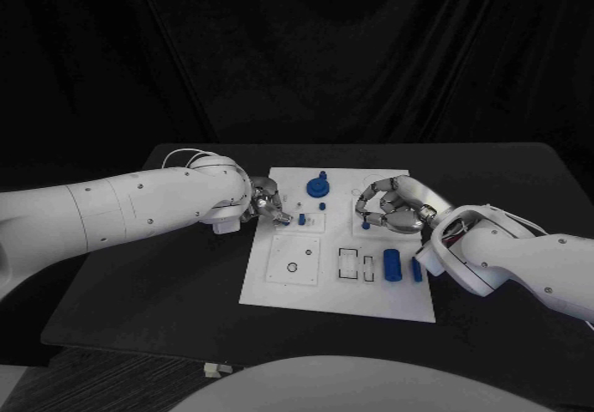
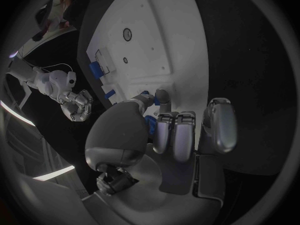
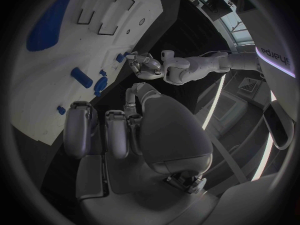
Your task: Assemble the parts on the task board
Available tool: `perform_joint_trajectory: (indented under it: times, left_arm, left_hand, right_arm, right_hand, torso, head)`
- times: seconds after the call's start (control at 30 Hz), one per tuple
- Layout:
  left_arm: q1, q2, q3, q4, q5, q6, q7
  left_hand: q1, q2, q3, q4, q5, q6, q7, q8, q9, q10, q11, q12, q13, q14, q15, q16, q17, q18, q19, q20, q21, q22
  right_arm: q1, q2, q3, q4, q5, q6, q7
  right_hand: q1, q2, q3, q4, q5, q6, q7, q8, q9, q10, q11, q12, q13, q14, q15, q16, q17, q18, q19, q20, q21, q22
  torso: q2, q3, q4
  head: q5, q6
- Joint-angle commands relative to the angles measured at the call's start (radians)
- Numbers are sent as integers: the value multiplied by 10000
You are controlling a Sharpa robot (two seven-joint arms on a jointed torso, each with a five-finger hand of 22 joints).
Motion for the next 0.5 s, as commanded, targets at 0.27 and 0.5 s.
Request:
perform_joint_trajectory:
  times: [0.27, 0.5]
  left_arm:
    - [25, -28, 3, 87, -294, 72, 229]
    - [24, -18, 3, 69, -302, -65, 463]
  left_hand:
    - [-10, -85, 429, 19, -593, -106, -38, 223, 545, 1098, -93, 217, 2598, 1022, -166, 140, 2679, 417, -6, -7, -63, 1904]
    - [132, -65, 564, -69, -453, -177, -41, 156, 527, 1096, -98, 215, 2596, 1022, -169, 140, 2679, 424, -25, -10, -95, 1895]
  right_arm:
    - [-25, 2, 7, 7, -10, 55, -153]
    - [-25, 3, 7, 7, -10, 60, -152]
  right_hand:
    - [-267, 3, 510, -23, 320, -35, 8, 290, -76, 1006, 25, -121, 2523, 687, -33, -82, 880, 127, 73, -58, -87, 2061]
    - [-267, 3, 510, -23, 320, -35, 8, 290, -76, 1006, 25, -121, 2523, 687, -33, -82, 880, 127, 73, -58, -87, 2061]
  torso:
    - [4, 1, 2]
    - [1, -1, 2]
  head:
    - [8, -2]
    - [5, -2]
